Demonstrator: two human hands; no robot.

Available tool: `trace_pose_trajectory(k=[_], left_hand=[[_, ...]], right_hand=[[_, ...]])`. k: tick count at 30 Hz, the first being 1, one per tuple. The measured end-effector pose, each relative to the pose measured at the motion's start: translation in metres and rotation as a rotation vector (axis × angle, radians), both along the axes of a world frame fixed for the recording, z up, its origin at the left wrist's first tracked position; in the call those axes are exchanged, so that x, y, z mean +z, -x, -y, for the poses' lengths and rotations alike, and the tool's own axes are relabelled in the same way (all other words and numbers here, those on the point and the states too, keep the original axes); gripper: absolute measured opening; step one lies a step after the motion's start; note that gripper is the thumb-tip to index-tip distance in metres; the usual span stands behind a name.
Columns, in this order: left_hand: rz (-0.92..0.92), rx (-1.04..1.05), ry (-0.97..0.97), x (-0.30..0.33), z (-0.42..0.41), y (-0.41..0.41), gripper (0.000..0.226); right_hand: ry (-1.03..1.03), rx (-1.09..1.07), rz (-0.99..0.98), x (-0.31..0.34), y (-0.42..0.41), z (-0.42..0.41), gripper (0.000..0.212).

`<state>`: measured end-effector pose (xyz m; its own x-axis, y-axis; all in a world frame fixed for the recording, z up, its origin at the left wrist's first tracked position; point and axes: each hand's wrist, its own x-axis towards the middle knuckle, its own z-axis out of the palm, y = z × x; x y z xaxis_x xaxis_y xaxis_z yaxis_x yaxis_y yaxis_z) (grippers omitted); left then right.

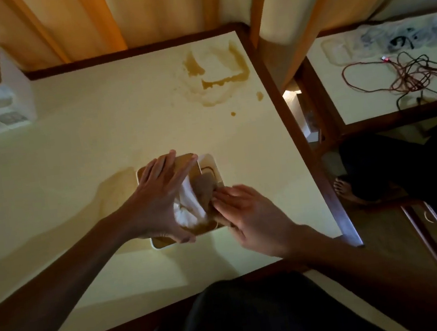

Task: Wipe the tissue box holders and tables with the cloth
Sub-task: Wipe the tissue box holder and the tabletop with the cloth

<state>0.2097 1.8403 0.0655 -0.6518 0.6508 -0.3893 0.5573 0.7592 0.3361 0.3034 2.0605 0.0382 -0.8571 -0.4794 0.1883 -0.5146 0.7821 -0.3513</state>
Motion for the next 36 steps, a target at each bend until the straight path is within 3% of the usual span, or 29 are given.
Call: trace_pose_trajectory(k=[5,9,12,15,18,22,24,25,27,29,32,36], left_hand=[[0.022,0.013,-0.007,0.001,-0.001,0.001,0.15],[0.021,0.011,0.0,0.003,-0.003,0.0,0.149],[0.024,0.011,0.001,0.003,-0.002,0.0,0.149],[0.023,0.001,0.005,0.003,-0.001,0.0,0.148],[0.015,-0.008,-0.008,0.003,0.0,0.0,0.148],[0.005,0.003,-0.02,0.001,0.002,0.001,0.147],[-0.001,0.0,-0.019,0.0,0.003,0.001,0.147],[-0.002,-0.002,-0.02,0.0,0.003,0.001,0.147],[0.0,-0.001,-0.025,-0.001,0.003,0.001,0.146],[0.006,-0.003,-0.028,0.0,0.004,0.001,0.146],[-0.003,-0.019,-0.03,0.0,0.004,0.0,0.146],[-0.035,-0.042,-0.023,0.001,0.005,0.0,0.144]], right_hand=[[-0.286,0.03,-0.053,-0.013,0.0,-0.006,0.023],[-0.375,0.072,0.188,-0.005,0.009,-0.007,0.03],[-0.122,0.02,0.552,0.013,0.025,-0.005,0.017],[0.158,-0.098,0.749,0.031,0.041,-0.014,0.025],[0.559,-0.26,0.946,0.058,0.044,-0.027,0.02],[1.261,-0.611,1.144,0.064,0.049,-0.049,0.017],[1.472,-0.792,1.07,0.058,0.05,-0.05,0.02],[1.357,-0.832,0.91,0.054,0.047,-0.046,0.018],[0.784,-0.781,0.433,0.039,0.039,-0.035,0.019],[0.321,-0.542,0.116,0.02,0.024,-0.016,0.022],[-0.035,-0.196,0.05,-0.007,-0.002,0.003,0.021],[-0.21,0.022,0.105,-0.006,0.001,-0.004,0.017]])
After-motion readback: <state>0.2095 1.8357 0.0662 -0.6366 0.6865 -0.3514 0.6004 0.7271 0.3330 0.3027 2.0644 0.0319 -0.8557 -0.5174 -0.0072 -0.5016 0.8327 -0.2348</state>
